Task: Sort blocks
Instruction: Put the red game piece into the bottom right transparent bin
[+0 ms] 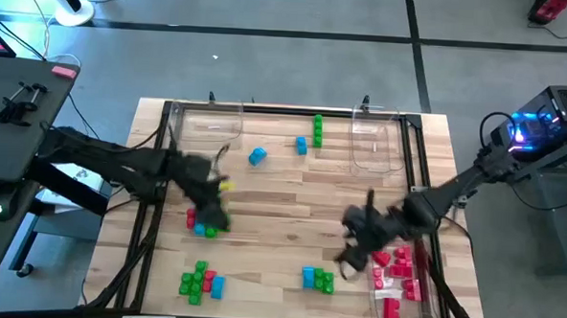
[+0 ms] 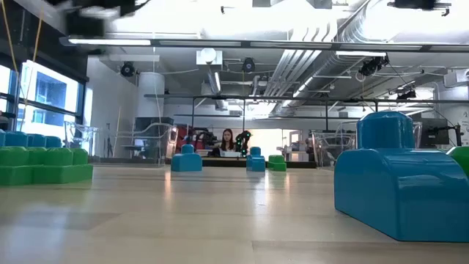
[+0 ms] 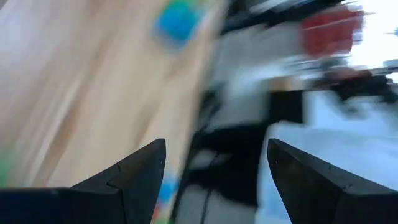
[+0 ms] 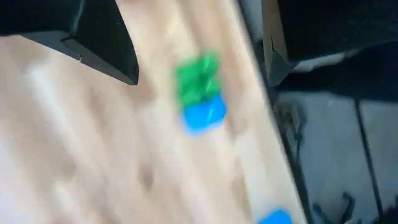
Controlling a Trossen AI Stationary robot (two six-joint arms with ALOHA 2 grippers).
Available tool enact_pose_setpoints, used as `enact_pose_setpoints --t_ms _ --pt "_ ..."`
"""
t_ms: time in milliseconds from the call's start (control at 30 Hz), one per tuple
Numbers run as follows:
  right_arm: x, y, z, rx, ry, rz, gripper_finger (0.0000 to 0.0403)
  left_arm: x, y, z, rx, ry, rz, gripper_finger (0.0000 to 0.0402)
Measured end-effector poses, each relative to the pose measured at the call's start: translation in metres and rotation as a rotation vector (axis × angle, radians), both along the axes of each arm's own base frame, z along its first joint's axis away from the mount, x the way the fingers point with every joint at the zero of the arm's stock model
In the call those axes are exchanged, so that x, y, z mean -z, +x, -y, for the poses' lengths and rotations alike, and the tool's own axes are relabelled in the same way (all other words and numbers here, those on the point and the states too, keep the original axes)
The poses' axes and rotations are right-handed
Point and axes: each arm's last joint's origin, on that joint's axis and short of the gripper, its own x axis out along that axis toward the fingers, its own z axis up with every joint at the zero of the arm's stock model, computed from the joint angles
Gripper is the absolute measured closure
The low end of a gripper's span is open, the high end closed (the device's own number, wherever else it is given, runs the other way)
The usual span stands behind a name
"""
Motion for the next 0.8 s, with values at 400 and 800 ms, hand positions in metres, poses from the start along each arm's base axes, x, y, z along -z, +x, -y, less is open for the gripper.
enact_pose_setpoints --t_ms 400,800 --pt "-0.001 0.028 0.063 -0.025 -0.167 0.045 0.0183 0.033 -0.070 0.047 -0.713 0.148 -0.606 0.0136" --pt "-0.001 0.030 0.071 -0.065 -0.186 0.044 0.0183 0.064 -0.071 0.053 -0.949 0.358 -0.893 0.0191"
